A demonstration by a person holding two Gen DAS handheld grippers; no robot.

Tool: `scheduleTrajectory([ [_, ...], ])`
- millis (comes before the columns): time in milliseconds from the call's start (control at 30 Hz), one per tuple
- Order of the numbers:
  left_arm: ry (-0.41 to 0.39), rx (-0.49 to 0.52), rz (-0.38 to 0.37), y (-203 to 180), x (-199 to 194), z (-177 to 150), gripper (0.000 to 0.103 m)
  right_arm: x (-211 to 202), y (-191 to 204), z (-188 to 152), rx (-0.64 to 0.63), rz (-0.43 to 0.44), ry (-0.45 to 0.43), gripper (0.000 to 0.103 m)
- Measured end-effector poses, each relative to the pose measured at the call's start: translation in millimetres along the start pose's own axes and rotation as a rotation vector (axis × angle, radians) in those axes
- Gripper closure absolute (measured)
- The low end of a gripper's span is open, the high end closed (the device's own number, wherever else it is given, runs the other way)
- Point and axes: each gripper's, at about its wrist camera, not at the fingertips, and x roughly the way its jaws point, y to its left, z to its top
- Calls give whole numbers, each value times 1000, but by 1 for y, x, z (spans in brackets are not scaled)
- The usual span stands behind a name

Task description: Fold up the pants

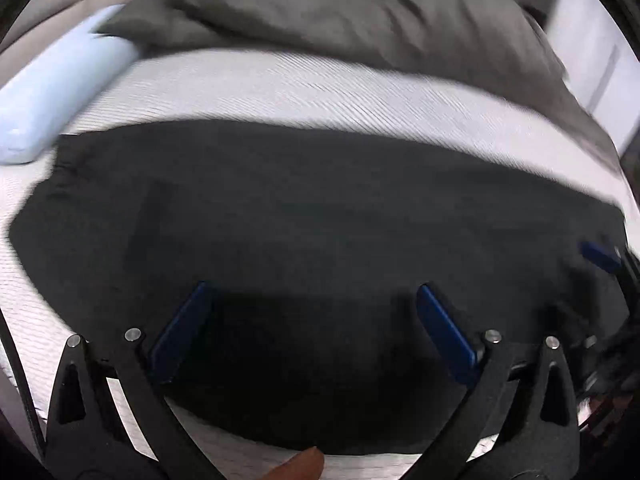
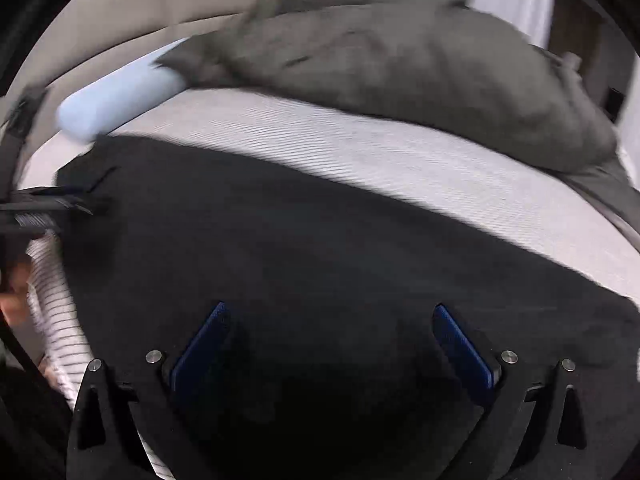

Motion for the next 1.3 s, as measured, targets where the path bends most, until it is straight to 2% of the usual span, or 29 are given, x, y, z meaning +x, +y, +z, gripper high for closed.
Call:
scheduleTrajectory([
  [33,11,59,26,-11,5,-2,1,4,11,-2,-25,-4,12,1],
  [100,-16,164,84,-24,12,-6,0,10,23,-10,-65,-42,31,1],
  [133,-10,156,71,-23,14,-7,0,8,24,-17,-76,-68,38,1],
  [200,3,109,31,-12,14,-4,0,1,12,-26,-48,-58,33,1],
  [267,7,100,38,-3,11,-2,0,-18,-24,-46,-5,-80,40,1],
  [400,10,90,45,3,11,-1,0,-47,-109,-88,115,-196,73,1],
  [467,12,88,46,13,16,-2,0,-65,-168,-113,258,-286,55,1],
  [533,9,76,45,14,11,-4,0,-76,-205,-132,378,-359,45,1],
  [567,5,65,53,13,9,-3,0,-82,-215,-137,432,-312,19,3],
  [600,-7,45,71,13,7,1,1,-88,-215,-136,453,-308,-5,3],
  [667,-46,8,63,9,-4,4,1,-94,-197,-125,373,-355,-28,2],
  [700,-77,-1,15,0,-13,6,1,-93,-183,-117,319,-342,-40,1],
  [767,-89,18,-31,-17,-18,9,1,-90,-151,-96,220,-251,-57,1],
  [867,-22,95,-49,-54,-1,13,1,-63,-115,-58,147,-169,-24,1],
  [967,43,141,9,-73,24,14,0,-16,-83,-19,72,-106,16,1],
  [1067,43,164,28,-78,32,15,0,27,-64,-7,-31,-150,119,1],
  [1167,42,157,15,-77,31,11,0,24,-76,-15,-54,-137,116,1],
  [1233,35,163,19,-79,31,9,0,20,-100,-15,-23,-204,120,1],
  [1300,31,173,23,-77,33,11,0,9,-138,-31,13,-318,130,1],
])
